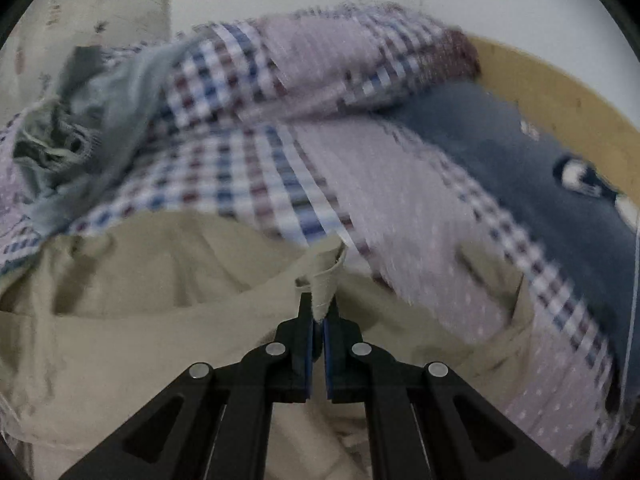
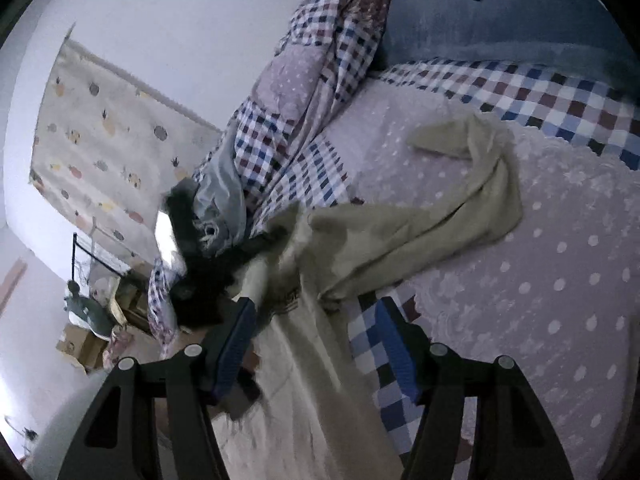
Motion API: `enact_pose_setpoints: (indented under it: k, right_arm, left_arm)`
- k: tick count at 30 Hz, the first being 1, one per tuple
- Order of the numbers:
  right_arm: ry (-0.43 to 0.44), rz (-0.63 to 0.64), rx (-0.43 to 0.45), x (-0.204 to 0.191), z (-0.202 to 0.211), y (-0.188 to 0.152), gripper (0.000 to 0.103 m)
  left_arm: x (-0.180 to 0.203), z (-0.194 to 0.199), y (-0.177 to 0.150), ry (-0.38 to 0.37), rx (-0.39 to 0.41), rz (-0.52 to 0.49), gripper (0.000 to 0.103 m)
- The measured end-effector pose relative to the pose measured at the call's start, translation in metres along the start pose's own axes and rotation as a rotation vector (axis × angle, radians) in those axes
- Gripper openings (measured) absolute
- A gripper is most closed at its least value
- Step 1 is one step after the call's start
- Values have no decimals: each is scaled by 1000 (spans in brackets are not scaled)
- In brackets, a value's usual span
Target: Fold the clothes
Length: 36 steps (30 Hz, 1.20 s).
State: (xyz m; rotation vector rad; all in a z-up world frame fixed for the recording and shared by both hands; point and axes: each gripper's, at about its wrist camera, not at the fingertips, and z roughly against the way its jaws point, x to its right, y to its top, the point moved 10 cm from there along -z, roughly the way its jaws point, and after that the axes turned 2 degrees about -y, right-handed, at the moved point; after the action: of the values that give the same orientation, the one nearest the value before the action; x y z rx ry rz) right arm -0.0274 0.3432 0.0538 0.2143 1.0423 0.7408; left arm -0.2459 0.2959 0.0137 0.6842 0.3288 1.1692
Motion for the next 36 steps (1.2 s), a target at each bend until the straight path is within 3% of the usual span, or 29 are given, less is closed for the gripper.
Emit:
enact_pose_setpoints:
  k: [2, 4, 6, 8, 11, 14, 16, 21, 22, 25, 27, 31, 36]
  right_arm:
    - [-3, -43, -2, 12, 2, 2, 67]
    - [-4, -83, -7, 20, 2, 3, 67]
    - [-3, -86, -7, 21, 3, 2, 67]
    - [-4, -88, -7, 21, 2, 1, 67]
    - [-7, -76, -14, 16, -4, -3, 67]
    - [-11, -65, -29, 12, -10, -9, 67]
    - [-14, -48, -40, 7, -15, -14, 67]
    - [-28, 1, -42, -4, -21, -22, 67]
    - [-36, 8, -41, -4, -22, -23, 67]
    - [-65, 30, -42, -7, -30, -29, 67]
    - [-81, 50, -57, -10, -37, -36, 67]
    - [-99, 116, -80, -24, -51, -50, 67]
    - [-101, 182, -105, -42, -68, -68, 67]
  left_arm:
    - [8, -21, -19, -24, -101, 12, 5]
    - [13, -30, -33, -67, -172, 34, 22]
    - [22, -24, -44, -171, -207, 76, 60]
    - [23, -3, -48, -235, -199, 93, 76]
    - [7, 39, -52, -288, -170, 102, 80]
    - [-37, 91, -54, -290, -78, 136, 82]
    - [-92, 125, -57, -228, 9, 170, 83]
    - [-262, 196, -89, 57, 202, 341, 84]
    - [-298, 205, -104, 113, 220, 393, 84]
    - [-357, 206, -149, 215, 189, 467, 84]
    - [-370, 193, -172, 267, 118, 421, 84]
    - [-364, 152, -196, 357, -27, 207, 84]
    - [-368, 115, -193, 414, -85, 85, 80]
